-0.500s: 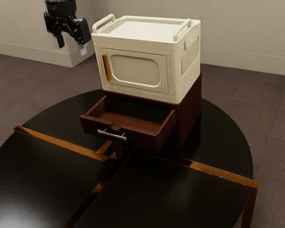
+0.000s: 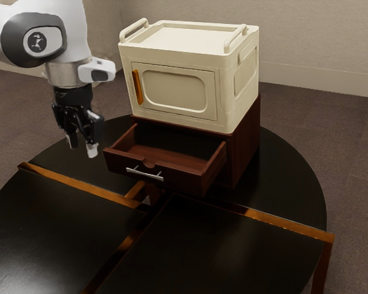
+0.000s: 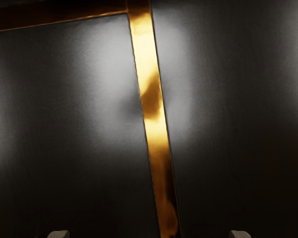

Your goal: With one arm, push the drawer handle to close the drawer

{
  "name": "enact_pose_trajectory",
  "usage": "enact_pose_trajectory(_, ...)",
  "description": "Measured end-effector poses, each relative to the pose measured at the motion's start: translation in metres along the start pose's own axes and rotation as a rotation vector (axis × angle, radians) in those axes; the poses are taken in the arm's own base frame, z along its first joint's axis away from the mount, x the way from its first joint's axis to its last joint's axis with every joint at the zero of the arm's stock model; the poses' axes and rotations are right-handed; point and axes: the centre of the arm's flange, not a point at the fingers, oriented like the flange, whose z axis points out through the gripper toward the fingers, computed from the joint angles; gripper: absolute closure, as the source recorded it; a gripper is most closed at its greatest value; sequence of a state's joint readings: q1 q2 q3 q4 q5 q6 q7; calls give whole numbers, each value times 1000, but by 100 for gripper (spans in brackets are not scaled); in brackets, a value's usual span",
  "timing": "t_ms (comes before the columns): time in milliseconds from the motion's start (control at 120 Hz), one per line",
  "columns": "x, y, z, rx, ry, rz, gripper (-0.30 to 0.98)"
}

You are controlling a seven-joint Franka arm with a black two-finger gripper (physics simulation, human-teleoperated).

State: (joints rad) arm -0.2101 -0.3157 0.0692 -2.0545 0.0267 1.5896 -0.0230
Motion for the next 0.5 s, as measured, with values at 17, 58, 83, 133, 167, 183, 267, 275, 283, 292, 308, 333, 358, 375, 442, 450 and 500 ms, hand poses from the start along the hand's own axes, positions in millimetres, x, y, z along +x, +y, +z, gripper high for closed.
enact_pose_trajectory(17, -2, 1, 12, -1, -1, -8, 45)
enact_pose_trajectory(58, -4, 3, 34, -2, 5, -28, 53)
enact_pose_trajectory(83, -4, 4, 46, -3, 10, -39, 56)
enact_pose_trajectory(133, -1, 6, 62, -6, 27, -63, 62)
enact_pose_trajectory(167, 4, 7, 71, -8, 35, -80, 65)
enact_pose_trajectory(183, 6, 7, 74, -8, 40, -88, 66)
enact_pose_trajectory(267, 22, 9, 91, -10, 60, -122, 71)
enact_pose_trajectory(275, 24, 9, 93, -10, 62, -125, 71)
enact_pose_trajectory(283, 25, 10, 94, -10, 65, -128, 72)
enact_pose_trajectory(292, 27, 10, 96, -10, 68, -130, 72)
enact_pose_trajectory(308, 31, 10, 99, -10, 73, -135, 73)
enact_pose_trajectory(333, 36, 11, 104, -11, 80, -142, 73)
enact_pose_trajectory(358, 40, 11, 107, -12, 90, -148, 74)
enact_pose_trajectory(375, 42, 11, 108, -13, 97, -152, 75)
enact_pose_trajectory(442, 48, 12, 110, -16, 127, -162, 76)
enact_pose_trajectory(450, 49, 12, 110, -16, 130, -163, 76)
enact_pose_trajectory(500, 55, 13, 114, -17, 143, -167, 77)
